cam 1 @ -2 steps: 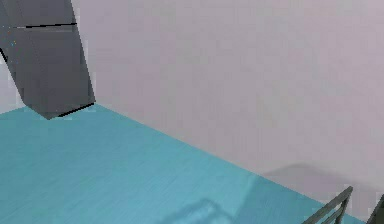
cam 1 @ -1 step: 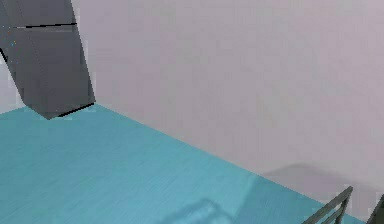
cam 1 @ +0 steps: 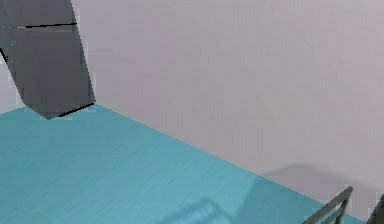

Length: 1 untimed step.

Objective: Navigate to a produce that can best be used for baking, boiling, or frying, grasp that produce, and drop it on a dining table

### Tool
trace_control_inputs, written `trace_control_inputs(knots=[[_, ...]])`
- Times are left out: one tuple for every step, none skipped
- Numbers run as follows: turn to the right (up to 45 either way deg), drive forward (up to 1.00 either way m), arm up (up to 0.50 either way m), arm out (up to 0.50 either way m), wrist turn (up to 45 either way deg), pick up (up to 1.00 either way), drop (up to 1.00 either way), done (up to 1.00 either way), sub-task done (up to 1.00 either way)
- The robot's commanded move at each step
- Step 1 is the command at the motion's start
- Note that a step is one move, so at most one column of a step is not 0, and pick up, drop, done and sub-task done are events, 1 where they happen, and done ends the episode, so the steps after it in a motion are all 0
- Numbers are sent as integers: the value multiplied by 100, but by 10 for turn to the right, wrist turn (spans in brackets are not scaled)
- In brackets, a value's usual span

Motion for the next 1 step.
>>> trace_control_inputs(knots=[[0, 0, 0, 0, 0, 0, 0, 100, 0]])
